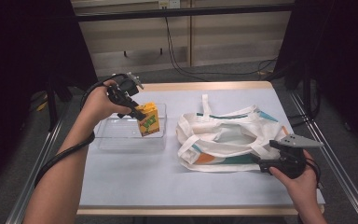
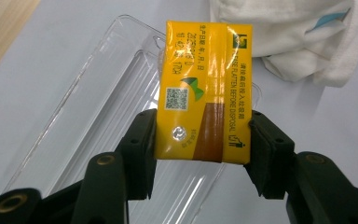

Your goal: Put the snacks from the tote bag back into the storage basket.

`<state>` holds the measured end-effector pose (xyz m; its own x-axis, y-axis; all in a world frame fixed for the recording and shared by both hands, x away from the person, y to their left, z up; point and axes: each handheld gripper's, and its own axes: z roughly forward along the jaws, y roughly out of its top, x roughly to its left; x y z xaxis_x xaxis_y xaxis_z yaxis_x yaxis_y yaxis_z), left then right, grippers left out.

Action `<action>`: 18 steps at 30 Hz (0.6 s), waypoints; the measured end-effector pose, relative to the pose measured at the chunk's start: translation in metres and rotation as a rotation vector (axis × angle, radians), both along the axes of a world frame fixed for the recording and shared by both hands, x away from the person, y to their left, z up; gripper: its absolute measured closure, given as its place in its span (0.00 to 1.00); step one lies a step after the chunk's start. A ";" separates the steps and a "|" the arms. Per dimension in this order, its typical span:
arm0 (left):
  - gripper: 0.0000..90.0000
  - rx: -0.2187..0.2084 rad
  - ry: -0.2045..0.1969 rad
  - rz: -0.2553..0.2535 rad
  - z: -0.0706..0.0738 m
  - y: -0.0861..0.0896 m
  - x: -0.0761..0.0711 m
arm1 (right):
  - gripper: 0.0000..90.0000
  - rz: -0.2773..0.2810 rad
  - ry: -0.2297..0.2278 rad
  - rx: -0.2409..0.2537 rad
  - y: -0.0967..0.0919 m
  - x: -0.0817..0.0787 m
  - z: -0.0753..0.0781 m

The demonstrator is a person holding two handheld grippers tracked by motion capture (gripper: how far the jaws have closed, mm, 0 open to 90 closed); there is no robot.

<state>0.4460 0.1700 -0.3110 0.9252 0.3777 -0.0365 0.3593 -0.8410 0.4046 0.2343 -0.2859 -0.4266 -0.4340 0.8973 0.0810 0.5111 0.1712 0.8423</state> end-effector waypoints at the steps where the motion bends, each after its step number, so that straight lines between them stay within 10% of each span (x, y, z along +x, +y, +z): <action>1: 0.55 0.000 0.008 -0.001 -0.001 0.000 0.000 | 0.09 -0.001 0.001 0.001 0.000 0.000 0.000; 18: 0.55 0.023 0.041 -0.063 -0.033 -0.011 0.001 | 0.09 -0.001 -0.001 0.001 -0.001 0.000 0.000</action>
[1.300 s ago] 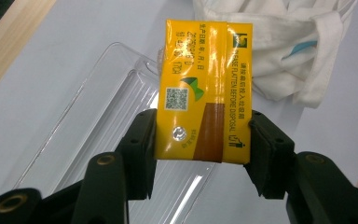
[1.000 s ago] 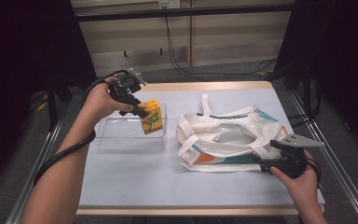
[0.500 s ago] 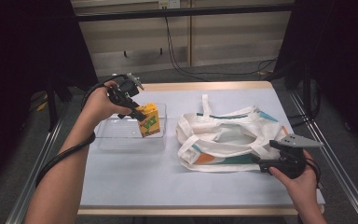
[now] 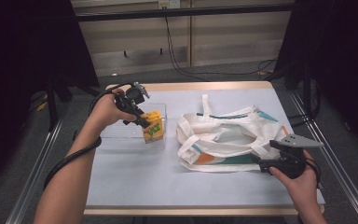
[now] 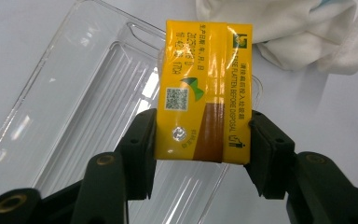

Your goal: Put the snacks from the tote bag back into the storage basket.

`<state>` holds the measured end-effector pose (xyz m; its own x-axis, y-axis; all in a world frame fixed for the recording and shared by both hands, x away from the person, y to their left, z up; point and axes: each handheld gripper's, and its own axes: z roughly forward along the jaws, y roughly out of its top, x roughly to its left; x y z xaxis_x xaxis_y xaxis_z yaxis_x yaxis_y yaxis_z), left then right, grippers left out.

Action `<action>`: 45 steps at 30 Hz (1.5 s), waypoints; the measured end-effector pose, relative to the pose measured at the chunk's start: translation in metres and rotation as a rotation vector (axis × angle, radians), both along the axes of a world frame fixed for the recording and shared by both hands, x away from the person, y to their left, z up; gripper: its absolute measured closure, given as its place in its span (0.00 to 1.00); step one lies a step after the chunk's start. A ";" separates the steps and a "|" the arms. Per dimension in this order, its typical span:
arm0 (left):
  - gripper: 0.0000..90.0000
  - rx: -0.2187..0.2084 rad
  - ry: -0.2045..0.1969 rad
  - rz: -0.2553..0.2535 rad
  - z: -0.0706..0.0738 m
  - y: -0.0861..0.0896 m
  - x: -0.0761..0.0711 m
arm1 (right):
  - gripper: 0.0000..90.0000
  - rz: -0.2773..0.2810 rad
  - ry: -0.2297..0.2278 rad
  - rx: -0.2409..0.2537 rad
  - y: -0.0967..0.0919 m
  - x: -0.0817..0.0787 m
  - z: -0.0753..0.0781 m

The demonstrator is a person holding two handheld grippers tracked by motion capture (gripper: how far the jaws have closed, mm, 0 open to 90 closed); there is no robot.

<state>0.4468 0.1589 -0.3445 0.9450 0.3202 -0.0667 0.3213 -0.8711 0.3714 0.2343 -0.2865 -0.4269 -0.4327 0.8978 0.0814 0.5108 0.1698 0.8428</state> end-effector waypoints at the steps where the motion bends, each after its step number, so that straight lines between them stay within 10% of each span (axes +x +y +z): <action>1: 0.55 0.003 0.004 0.005 -0.002 0.000 -0.001 | 0.09 -0.001 0.001 0.001 0.000 0.000 0.000; 19: 0.47 -0.017 0.047 0.011 -0.032 -0.011 -0.002 | 0.09 0.003 -0.002 0.000 0.001 -0.001 0.001; 32: 0.50 0.018 0.018 -0.098 -0.031 -0.018 -0.004 | 0.09 0.005 0.001 0.001 0.001 -0.001 0.001; 45: 0.20 -0.093 0.056 0.034 -0.032 -0.008 0.000 | 0.09 -0.001 -0.004 0.004 0.000 -0.002 0.003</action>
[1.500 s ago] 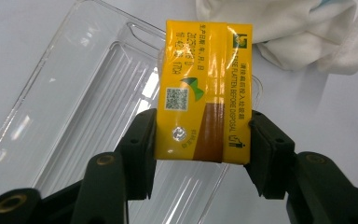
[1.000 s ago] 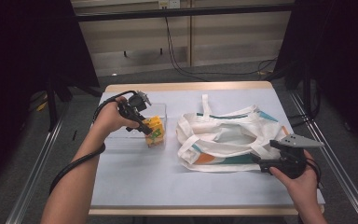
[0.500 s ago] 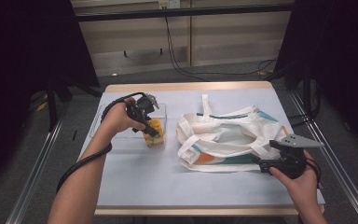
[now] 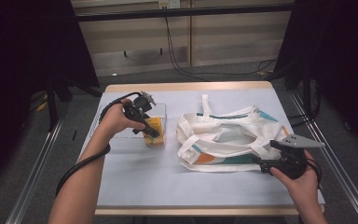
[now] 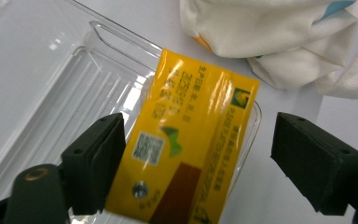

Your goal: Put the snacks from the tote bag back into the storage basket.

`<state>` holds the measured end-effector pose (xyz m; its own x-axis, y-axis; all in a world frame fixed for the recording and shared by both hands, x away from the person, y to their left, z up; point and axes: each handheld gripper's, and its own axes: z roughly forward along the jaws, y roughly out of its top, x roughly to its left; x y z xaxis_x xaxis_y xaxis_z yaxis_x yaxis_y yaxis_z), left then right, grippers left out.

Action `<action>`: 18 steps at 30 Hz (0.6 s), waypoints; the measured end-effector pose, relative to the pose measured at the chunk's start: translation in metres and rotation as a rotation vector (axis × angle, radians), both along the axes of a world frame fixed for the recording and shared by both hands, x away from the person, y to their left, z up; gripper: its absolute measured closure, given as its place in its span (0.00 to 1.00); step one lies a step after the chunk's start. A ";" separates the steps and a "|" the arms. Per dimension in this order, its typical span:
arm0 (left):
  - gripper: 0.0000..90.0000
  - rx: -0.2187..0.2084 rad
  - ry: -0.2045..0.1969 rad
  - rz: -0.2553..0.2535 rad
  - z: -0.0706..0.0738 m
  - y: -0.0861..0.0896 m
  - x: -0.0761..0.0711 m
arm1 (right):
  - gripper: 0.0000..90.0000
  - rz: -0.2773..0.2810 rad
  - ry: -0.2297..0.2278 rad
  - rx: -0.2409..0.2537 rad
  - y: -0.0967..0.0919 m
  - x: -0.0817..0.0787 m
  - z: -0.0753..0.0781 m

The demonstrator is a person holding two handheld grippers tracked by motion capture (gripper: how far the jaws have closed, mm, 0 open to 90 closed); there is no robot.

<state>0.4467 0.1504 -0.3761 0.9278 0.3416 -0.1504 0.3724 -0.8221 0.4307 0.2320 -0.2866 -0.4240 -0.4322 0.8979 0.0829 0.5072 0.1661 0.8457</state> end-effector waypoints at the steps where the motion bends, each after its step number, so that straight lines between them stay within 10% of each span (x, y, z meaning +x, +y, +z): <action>1: 0.19 -0.027 0.004 0.020 0.001 0.001 -0.002 | 0.09 -0.001 0.000 0.001 0.000 0.000 0.000; 18: 0.11 -0.066 -0.061 0.146 0.019 0.032 -0.019 | 0.09 0.003 -0.004 -0.004 0.001 -0.001 0.002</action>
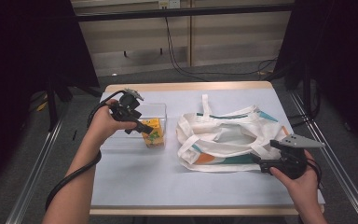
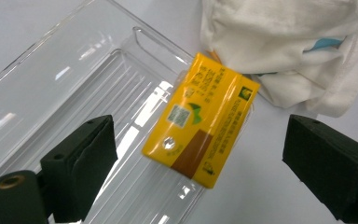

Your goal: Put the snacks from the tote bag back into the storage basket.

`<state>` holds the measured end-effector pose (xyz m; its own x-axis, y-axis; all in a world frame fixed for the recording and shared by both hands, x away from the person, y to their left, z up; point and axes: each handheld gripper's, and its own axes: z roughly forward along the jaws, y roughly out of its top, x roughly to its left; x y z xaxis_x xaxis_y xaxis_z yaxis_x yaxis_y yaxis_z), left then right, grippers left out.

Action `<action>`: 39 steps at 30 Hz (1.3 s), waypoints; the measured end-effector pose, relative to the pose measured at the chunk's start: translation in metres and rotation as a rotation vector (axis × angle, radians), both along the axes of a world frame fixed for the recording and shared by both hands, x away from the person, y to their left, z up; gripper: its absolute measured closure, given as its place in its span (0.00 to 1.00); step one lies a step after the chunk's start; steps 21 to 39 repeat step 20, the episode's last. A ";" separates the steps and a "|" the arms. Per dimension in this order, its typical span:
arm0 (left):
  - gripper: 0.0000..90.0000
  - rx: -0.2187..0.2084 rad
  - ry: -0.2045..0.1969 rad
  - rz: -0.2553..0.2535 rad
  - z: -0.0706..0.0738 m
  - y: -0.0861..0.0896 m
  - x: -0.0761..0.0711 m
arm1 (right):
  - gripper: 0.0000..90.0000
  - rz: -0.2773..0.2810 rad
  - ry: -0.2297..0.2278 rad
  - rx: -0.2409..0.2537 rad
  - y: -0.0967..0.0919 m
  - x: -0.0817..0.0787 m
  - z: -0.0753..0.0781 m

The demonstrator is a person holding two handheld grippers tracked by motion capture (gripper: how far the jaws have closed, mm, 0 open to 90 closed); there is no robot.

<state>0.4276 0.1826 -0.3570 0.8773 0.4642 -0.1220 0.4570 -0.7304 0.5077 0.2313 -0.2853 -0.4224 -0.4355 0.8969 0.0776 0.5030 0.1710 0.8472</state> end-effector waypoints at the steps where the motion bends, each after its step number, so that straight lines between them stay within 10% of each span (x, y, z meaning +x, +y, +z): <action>1: 0.10 0.007 -0.005 0.002 0.000 0.002 -0.002 | 0.09 0.000 0.000 -0.001 0.000 0.000 0.000; 4: 0.10 -0.055 -0.006 0.081 -0.005 0.002 -0.011 | 0.09 0.000 -0.005 0.000 0.001 0.000 0.001; 39: 0.08 -0.105 -0.072 0.138 -0.005 0.010 -0.036 | 0.09 0.002 -0.007 -0.005 0.000 -0.002 0.002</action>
